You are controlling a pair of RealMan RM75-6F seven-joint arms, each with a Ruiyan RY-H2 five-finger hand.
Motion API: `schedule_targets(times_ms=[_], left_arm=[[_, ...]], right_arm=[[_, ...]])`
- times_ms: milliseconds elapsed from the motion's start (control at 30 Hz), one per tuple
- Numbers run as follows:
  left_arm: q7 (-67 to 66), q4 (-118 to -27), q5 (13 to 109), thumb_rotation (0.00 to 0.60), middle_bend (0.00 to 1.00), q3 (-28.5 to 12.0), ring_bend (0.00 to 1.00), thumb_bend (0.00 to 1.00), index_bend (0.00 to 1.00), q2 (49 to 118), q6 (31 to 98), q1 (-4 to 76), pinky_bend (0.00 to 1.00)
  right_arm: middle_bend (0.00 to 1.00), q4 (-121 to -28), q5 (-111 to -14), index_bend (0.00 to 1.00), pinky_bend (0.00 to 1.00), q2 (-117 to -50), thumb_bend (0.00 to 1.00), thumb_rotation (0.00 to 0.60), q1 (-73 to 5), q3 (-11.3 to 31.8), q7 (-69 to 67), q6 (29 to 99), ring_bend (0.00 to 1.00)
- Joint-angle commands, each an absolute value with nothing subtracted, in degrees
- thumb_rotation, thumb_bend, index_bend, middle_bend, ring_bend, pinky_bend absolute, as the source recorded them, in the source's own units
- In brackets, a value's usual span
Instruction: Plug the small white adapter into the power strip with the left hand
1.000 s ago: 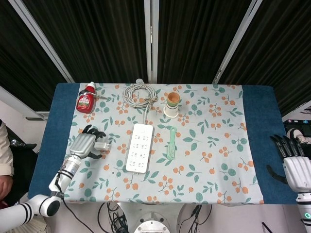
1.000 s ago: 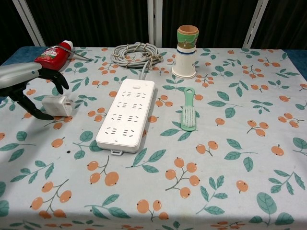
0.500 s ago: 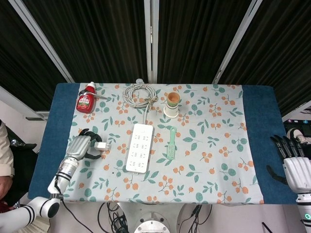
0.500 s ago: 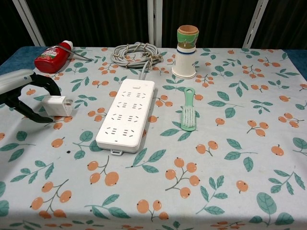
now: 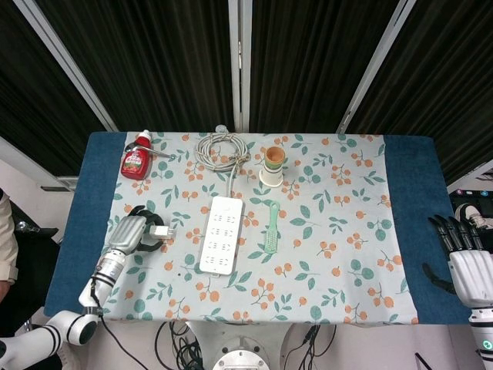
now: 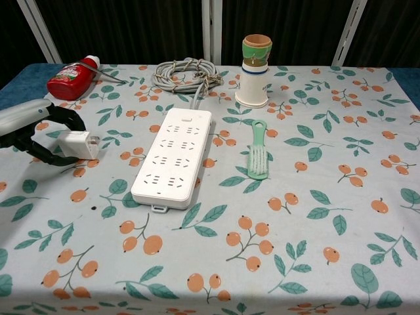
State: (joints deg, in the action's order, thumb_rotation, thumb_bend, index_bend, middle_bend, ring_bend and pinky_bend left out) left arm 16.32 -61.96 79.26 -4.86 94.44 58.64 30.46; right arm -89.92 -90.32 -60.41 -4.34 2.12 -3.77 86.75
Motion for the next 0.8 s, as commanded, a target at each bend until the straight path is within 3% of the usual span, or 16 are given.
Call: schedule_targets(times_ms=[33, 267, 533, 800], left_arm=[[17.04, -60.81, 79.44, 0.6, 0.45, -5.21, 0.26, 0.24, 0.45, 95.23, 59.21, 30.49, 0.12], [16.38, -58.95, 80.54, 0.6, 0.58, -5.44, 0.37, 0.31, 0.58, 94.88, 60.12, 31.01, 0.15], [-2.22, -72.39, 79.94, 0.6, 0.59, -4.55, 0.37, 0.32, 0.6, 82.9, 55.12, 33.92, 0.13], [-24.41, -84.84, 67.44, 0.6, 0.59, -5.15, 0.37, 0.32, 0.59, 77.05, 45.06, 39.33, 0.09]], right_arm=[[0.07, -90.03, -90.28, 0.0, 0.0, -60.36, 0.22, 0.6, -4.29, 2.14, -3.66, 86.79, 0.0], [0.07, -90.48, -90.24, 0.0, 0.0, -60.11, 0.23, 0.6, -4.09, 2.16, -3.2, 87.01, 0.0], [0.07, -90.28, -90.4, 0.0, 0.0, -60.28, 0.23, 0.6, -3.8, 2.01, -3.42, 87.29, 0.0], [0.07, -89.74, -90.38, 0.0, 0.0, -60.66, 0.23, 0.6, -3.79, 2.0, -3.87, 87.19, 0.0]])
